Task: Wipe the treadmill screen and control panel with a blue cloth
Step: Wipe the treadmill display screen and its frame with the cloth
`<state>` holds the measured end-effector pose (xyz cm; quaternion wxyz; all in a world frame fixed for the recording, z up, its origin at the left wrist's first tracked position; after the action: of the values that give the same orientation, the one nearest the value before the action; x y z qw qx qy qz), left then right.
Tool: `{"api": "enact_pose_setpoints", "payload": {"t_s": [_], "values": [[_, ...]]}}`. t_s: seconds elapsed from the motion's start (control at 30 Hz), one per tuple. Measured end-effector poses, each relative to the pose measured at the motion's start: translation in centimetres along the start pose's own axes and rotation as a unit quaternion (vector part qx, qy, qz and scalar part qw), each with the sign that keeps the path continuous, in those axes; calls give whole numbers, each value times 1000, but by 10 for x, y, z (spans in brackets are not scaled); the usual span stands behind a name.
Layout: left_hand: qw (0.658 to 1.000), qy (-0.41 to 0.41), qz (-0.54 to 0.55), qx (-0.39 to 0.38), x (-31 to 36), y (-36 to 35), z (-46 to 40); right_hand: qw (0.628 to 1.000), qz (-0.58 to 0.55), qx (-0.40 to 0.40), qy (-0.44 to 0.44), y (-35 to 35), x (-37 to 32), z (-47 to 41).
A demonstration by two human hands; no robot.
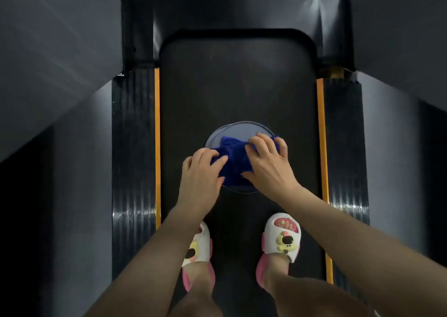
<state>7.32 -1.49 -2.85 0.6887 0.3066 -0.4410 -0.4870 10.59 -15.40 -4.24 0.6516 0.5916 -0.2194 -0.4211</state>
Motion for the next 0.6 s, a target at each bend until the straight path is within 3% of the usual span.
{"api": "enact_pose_setpoints", "payload": {"t_s": [0.1, 0.2, 0.33, 0.6], "values": [[1000, 4, -4, 7, -4, -5, -3, 1000, 23, 10, 17, 2, -3, -8], [1000, 1, 6, -5, 3, 3, 0, 998, 50, -30, 16, 13, -6, -12], [999, -13, 31, 24, 22, 48, 10, 1000, 23, -3, 0, 62, -7, -5], [981, -68, 120, 139, 80, 221, 62, 968, -97, 229, -27, 273, -33, 36]]}}
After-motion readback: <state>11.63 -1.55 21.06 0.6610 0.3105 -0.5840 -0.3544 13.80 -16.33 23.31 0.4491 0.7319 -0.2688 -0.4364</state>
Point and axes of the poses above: each hand's wrist, its own z-axis away from the middle knuckle, its own y-axis out of the back of the hand, x = y × z, the point moved 8 cm from there along -z, towards the middle knuckle, and after that the axes turned 11 degrees about y, right-handed, at the moved point
